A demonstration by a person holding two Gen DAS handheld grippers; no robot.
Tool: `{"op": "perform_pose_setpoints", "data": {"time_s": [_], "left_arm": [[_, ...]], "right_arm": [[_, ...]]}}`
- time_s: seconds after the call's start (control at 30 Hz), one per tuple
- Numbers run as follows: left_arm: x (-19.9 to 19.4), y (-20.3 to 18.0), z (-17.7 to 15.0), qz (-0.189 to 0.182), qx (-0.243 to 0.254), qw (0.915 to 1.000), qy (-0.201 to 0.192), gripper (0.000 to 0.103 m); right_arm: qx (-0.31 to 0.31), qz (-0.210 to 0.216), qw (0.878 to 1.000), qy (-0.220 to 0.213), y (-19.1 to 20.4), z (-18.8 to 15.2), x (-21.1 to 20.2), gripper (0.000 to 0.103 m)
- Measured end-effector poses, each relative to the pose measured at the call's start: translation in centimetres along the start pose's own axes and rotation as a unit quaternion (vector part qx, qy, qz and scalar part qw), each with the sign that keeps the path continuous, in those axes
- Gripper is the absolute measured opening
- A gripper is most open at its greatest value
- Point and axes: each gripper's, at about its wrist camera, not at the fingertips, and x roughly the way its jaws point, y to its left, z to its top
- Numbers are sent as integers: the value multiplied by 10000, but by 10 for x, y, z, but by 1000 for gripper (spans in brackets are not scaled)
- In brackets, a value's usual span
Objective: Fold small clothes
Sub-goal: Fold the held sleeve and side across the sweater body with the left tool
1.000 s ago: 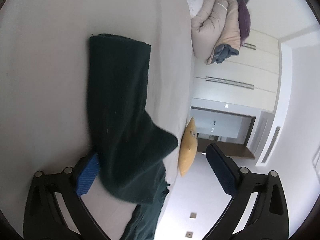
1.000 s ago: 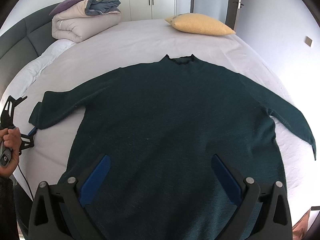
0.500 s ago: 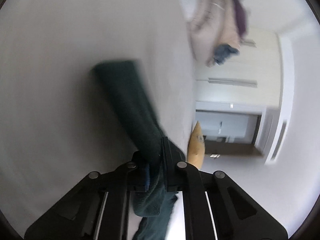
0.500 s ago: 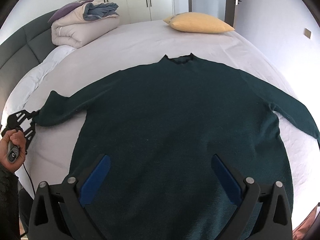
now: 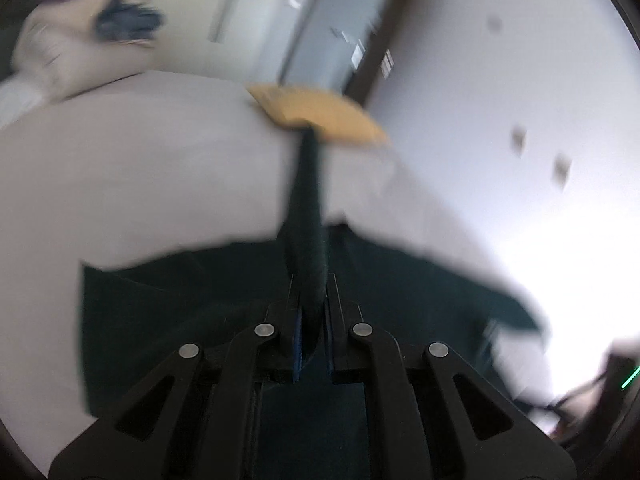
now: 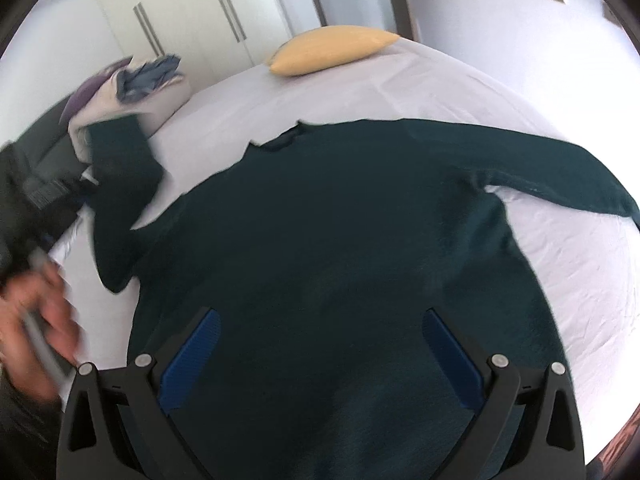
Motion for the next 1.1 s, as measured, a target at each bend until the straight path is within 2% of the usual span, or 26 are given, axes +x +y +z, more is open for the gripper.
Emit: {"op": "perform_pose_setpoints", "data": {"time_s": [0.07,0.2,0.33,0.4,0.5,0.57,0.67,0.77,0.83,0.9,0.93,1.0,1.03,1.07,1.1], "left_arm": [[34,-19,-22,341,421,9977,411,7],[72,-34,-60,1074,1224,9826,894,8],[63,-23,-81,1044,1403,9813,809,8],[57,-36,-87,1155,1550,9788,672,9],[51,-49,-104,1300,2013,9686,669,9],[49,-53,-111,1321,2227,9637,656,9],[36,-64,-124,1236,2373,9619,557,9],[36,-58,-125,1145,2263,9655,597,9],[36,-53,-123,1065,2143,9691,604,9],[39,-51,-121,1041,2098,9703,601,9],[45,-47,-115,1039,2082,9707,603,9],[46,-45,-113,1046,2067,9710,595,9],[46,-45,-112,1050,2061,9711,593,9],[45,-44,-112,1046,2040,9715,593,9],[43,-42,-112,1034,2009,9723,593,9]], "right_arm": [[114,180,9998,49,-12,9,6,103],[296,483,9981,258,-21,28,29,103],[617,828,9931,560,-23,44,59,103],[929,1208,9852,781,-23,51,75,99],[1430,1679,9690,1111,-21,55,97,99],[1594,1848,9607,1321,-16,56,110,99],[1775,1994,9497,1637,-11,57,126,97],[1873,1964,9443,1861,-5,56,139,88],[1743,1941,9475,1848,4,57,141,81],[1407,1904,9533,1877,19,59,144,68],[1271,1871,9554,1900,25,60,148,65],[904,1739,9608,1959,39,60,155,46],[787,1701,9624,1965,42,61,156,40],[597,1616,9658,1939,46,62,157,28],[436,1540,9692,1873,50,63,156,22]]}}
